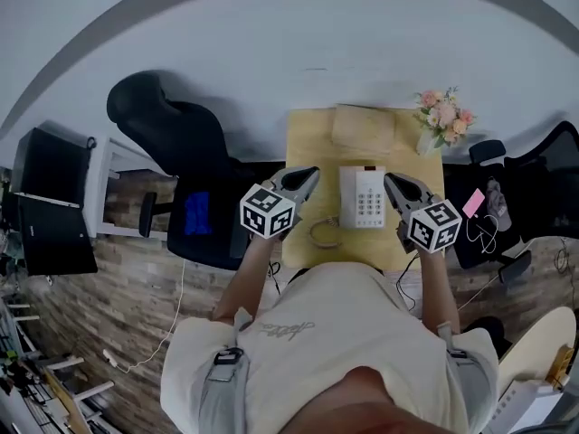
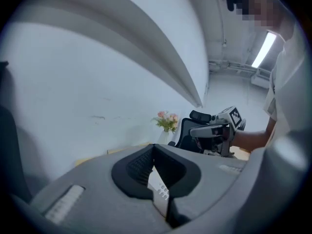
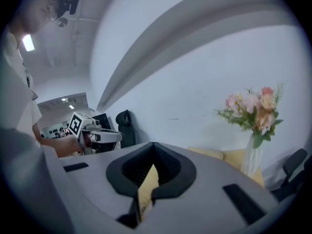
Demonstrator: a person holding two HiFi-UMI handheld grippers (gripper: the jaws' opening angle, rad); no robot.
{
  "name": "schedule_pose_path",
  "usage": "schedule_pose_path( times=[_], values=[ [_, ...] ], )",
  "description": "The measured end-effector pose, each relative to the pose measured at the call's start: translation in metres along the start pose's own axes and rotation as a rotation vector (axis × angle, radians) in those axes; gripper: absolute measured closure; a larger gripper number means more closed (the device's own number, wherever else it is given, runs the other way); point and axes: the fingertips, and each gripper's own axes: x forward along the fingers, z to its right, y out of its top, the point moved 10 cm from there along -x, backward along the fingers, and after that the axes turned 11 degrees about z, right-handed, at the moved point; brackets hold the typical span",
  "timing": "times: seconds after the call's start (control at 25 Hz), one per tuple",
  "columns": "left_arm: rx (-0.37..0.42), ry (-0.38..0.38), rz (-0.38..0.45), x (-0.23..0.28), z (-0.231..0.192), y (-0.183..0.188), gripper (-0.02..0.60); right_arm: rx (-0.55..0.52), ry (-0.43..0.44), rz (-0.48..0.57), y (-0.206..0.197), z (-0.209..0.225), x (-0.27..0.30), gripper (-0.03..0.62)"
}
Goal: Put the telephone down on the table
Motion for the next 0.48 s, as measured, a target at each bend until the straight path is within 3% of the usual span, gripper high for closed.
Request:
schedule_pose_path(
  times=[0.2, 0.48],
  values=[
    [0.135, -0.006, 0.099, -0.011, 0.019, 0.051, 0.565, -0.12, 0.041, 0.089, 0.043, -0.026, 0.001, 0.592],
    [0.226, -0.005, 0.222, -0.018, 0.038, 0.098, 0.565, -0.244, 0.06, 0.156, 0.084, -0.052, 0.004, 0.592]
  ],
)
